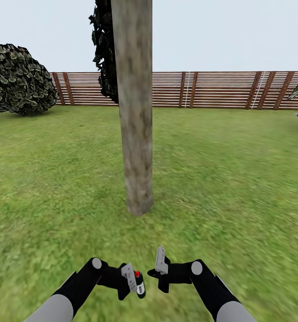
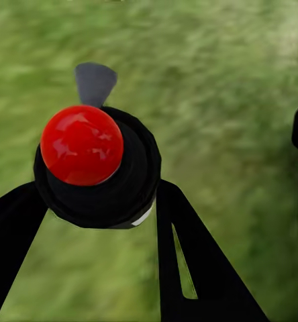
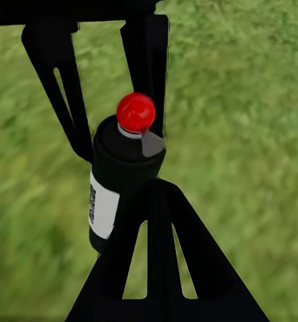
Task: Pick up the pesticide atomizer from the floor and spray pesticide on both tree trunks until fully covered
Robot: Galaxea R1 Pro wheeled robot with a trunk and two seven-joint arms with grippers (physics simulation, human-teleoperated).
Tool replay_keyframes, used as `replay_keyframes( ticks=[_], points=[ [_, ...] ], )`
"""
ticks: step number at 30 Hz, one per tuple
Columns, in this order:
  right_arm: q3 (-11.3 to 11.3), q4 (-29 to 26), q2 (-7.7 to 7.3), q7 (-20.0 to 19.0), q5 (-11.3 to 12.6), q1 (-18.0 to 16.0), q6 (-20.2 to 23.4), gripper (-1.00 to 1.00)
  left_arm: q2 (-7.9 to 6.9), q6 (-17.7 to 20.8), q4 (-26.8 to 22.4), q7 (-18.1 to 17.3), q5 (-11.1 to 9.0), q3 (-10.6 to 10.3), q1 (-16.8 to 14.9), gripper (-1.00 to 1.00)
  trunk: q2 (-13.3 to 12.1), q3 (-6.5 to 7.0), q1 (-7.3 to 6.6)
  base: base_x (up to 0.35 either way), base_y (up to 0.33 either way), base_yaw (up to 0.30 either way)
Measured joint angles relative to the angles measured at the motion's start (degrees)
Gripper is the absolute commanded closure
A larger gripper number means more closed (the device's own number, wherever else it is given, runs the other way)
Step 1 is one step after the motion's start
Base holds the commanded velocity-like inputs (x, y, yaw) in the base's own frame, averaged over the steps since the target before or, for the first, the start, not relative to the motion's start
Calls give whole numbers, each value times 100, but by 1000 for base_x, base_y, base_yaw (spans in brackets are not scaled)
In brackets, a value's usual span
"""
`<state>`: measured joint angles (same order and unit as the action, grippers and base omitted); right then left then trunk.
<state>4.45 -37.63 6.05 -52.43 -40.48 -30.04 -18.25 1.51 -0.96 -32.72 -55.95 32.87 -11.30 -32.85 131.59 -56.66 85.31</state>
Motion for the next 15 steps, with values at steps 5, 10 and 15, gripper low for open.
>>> replay_keyframes(
  ticks=[5,10,15],
  points=[
    [0,0,-1,0,0,0,0,100,49,0,-7,-112,2,0,0,100,0,0,0,0,0,0],
    [0,-6,-3,0,0,0,0,100,79,-1,-7,-119,2,2,0,100,0,0,0,0,0,0],
    [0,-9,0,0,0,0,0,100,110,-7,-7,-119,0,8,8,100,0,0,0,0,0,0]
  ],
)
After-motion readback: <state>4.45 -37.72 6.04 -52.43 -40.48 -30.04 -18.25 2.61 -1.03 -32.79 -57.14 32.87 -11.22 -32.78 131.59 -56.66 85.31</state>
